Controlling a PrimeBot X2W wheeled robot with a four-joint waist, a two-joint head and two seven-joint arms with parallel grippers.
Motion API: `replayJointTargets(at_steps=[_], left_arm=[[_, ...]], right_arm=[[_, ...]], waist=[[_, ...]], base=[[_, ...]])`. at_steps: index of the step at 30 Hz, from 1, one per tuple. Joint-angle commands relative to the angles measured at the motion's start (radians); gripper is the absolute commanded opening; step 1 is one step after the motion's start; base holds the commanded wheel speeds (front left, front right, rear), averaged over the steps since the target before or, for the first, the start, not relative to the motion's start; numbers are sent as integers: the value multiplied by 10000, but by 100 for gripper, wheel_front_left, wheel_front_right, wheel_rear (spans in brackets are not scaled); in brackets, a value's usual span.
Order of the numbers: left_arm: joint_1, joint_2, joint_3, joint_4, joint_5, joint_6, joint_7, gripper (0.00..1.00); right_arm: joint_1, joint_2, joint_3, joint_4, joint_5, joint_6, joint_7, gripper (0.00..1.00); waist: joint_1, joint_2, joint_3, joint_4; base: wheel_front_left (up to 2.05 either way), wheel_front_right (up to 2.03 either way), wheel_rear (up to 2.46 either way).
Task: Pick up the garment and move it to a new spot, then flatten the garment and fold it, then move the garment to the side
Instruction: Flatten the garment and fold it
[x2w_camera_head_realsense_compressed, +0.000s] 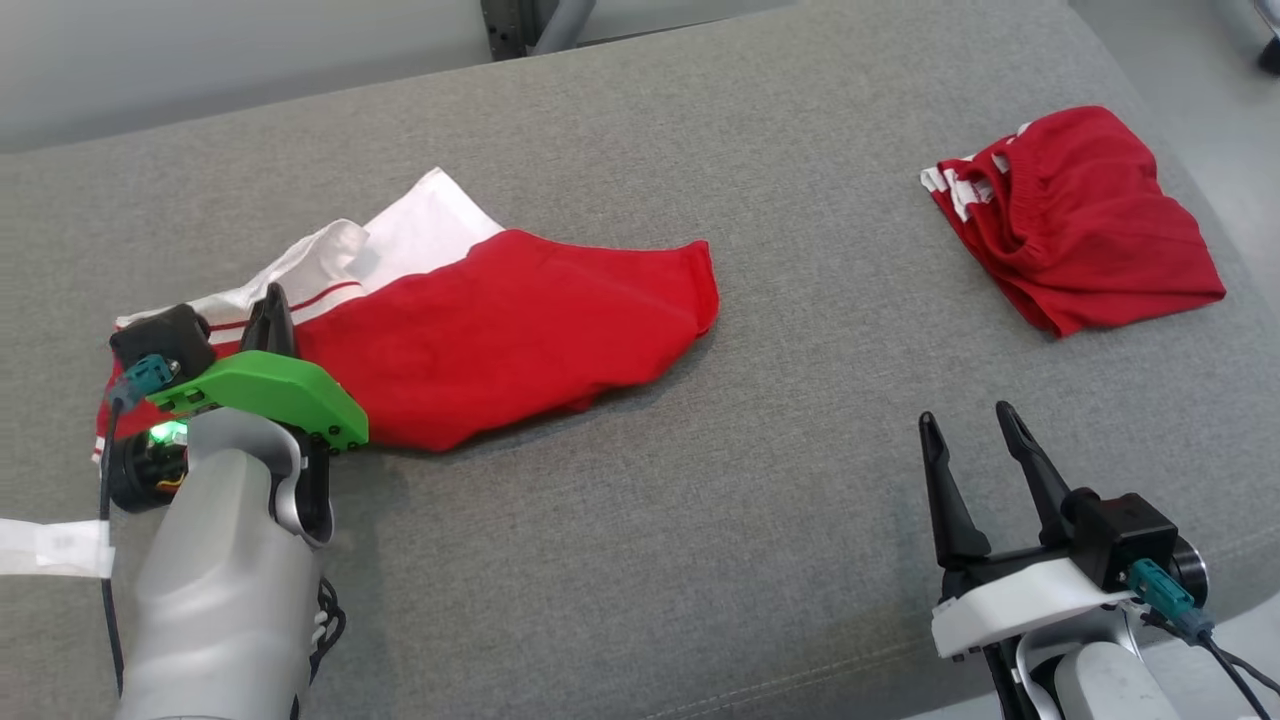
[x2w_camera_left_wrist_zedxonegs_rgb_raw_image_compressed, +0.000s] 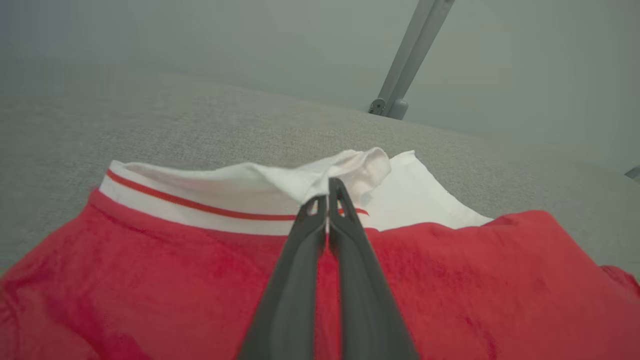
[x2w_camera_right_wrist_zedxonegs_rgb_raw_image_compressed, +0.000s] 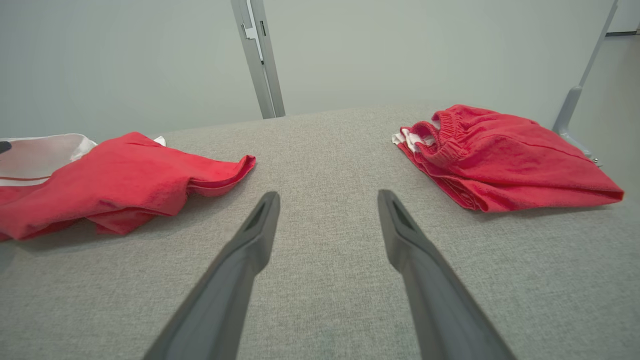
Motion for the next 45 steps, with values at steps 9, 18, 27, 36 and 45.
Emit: replayJointTargets(at_steps=[9,18,27,36,45], left_arm=[[3433,-265,161,-4131,422,-149,-45,0],[6602,-326,284,-6182,-57,582,844,0],[7394,-255,304,-5944,-173,920,1238,0],[7194,-353,60,-5677,-135,1120,981,100],[6836,-224,-13,-5798,156,1311,454,100]], right_arm=[[514,-23,-364,43,-134,-14,-36,100],[624,-24,-469,137,-128,-15,-36,100],[522,-27,-527,293,-186,-15,-36,100],[450,-26,-721,489,-299,-15,-36,100],[-1063,-467,-789,1340,-1260,-15,753,100]], waist=[[0,0,-931,1660],[0,0,-1130,2699],[0,0,-1192,2785],[0,0,-1220,2752],[0,0,-1167,3453]], base=[[0,0,0],[0,0,0],[0,0,0],[0,0,0],[0,0,0]])
